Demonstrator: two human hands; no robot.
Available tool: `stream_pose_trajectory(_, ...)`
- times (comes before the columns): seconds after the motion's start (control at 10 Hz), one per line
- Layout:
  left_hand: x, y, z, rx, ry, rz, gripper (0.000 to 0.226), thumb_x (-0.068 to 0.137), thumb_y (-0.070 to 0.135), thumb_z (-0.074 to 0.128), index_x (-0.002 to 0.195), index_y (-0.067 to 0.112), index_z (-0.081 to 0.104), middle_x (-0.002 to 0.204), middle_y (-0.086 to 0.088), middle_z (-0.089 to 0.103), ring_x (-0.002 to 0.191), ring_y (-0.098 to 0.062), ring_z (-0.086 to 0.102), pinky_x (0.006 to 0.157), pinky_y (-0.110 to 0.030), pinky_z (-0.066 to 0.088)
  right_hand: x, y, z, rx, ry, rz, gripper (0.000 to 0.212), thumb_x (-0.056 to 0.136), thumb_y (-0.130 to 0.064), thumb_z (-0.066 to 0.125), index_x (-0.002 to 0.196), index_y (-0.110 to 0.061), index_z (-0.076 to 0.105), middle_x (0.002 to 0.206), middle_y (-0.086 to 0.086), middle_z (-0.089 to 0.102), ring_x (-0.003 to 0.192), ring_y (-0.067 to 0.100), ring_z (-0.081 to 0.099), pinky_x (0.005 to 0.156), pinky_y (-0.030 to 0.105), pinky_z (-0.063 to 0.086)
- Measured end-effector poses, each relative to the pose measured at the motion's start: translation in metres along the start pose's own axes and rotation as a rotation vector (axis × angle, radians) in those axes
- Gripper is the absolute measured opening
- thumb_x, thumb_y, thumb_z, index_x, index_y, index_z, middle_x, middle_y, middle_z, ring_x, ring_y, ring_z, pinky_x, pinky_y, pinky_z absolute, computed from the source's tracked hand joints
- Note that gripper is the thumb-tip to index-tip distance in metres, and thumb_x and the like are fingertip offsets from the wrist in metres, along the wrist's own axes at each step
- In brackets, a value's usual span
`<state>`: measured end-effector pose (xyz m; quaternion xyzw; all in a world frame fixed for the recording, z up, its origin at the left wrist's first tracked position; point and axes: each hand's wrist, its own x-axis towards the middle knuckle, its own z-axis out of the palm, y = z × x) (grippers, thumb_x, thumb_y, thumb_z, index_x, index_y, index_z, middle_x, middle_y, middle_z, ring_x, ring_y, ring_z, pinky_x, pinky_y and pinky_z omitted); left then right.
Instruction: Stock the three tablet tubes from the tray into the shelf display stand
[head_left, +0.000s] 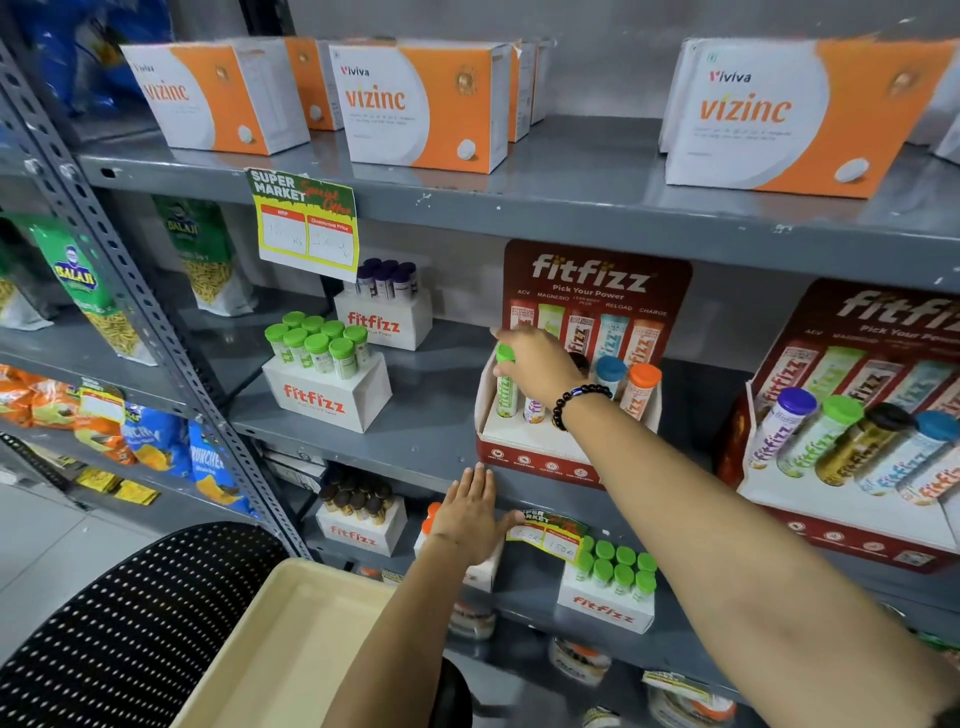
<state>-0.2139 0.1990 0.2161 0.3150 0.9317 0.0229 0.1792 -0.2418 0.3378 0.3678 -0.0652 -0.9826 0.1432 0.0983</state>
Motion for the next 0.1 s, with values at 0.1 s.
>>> stream_pose_trajectory(0.1,-0.0113,0.0029,-0.0024,-0.017,0.076,0.015,0.078,0.096,0.057,0.017,0.148,0.004,-0.007,0.157,-0.012,-0.009,0.144,-0.024,-0.010,0.118,-0.035,-0.003,-0.0144,0.0008,0.0011,-0.038,0.137,-0.044,0.048,0.091,-0.009,0.051,0.138,-0.011,0.041,0.137,0.013,0.053,0.121,0.034,0.051,0.103,0.042,0.043)
